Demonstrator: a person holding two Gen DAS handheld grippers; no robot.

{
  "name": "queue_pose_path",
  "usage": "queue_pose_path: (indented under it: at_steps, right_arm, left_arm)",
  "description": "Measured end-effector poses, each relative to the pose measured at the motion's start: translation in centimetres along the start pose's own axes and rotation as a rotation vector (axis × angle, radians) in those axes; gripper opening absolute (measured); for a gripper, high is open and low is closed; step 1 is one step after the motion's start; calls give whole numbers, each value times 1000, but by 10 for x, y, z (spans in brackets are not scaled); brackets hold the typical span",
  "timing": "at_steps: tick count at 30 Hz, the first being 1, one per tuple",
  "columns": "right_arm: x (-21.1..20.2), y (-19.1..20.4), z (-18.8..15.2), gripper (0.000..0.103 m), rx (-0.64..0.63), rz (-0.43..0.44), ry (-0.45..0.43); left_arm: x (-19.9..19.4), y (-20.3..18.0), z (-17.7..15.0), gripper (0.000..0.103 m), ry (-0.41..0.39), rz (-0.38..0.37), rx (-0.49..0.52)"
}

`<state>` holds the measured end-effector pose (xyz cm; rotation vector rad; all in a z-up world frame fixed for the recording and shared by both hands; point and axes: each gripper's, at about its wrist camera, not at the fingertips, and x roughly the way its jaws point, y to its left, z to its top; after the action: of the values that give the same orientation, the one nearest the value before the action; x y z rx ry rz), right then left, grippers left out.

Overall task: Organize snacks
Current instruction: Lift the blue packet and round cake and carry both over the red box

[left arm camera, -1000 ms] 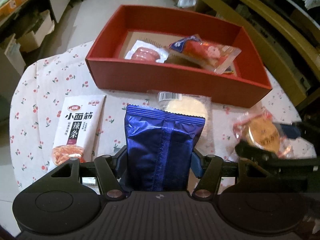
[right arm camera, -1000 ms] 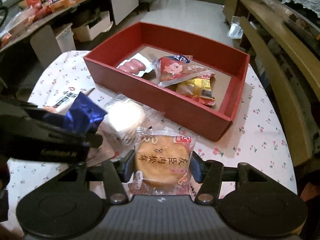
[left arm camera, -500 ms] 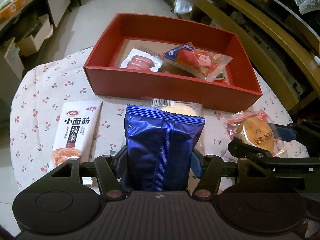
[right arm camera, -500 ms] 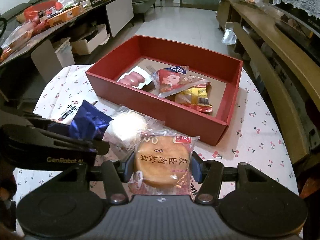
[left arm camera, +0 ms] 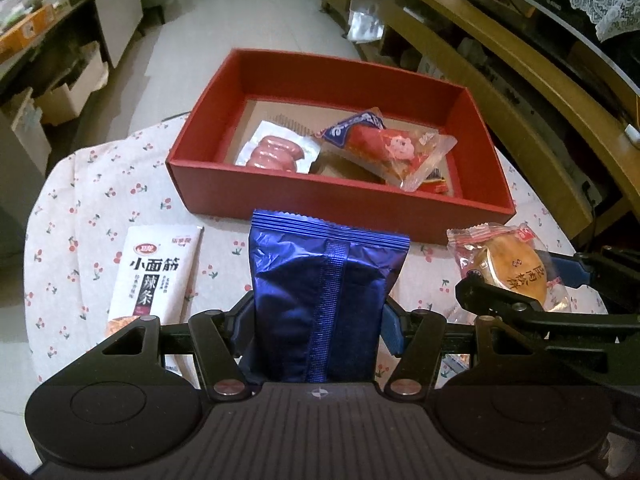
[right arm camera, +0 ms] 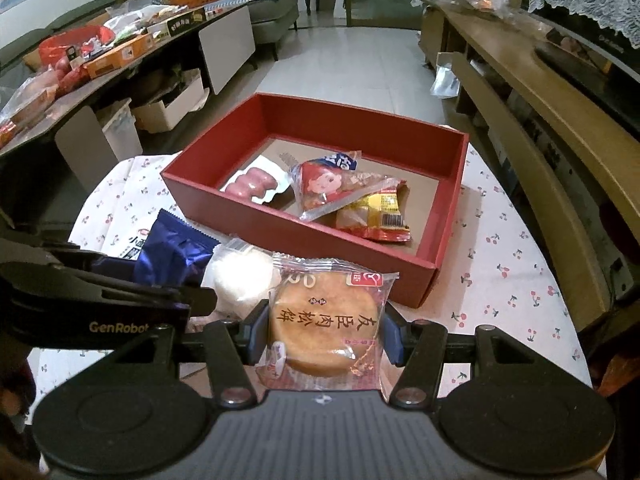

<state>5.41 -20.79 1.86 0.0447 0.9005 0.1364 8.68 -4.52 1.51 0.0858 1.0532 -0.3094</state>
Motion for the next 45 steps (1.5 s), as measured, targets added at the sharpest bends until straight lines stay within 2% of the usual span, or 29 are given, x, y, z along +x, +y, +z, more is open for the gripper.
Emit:
queue_pose_path:
  at_steps: [28,45]
  right_arm:
    - [-9,-11,36,62,82,1,-117]
    - [5,-17,59,62,137,-18,-158]
  left_arm:
    - [-15,-1,42,66,-107,24,-19]
    - [-10,0,66,64,-143,60,-40]
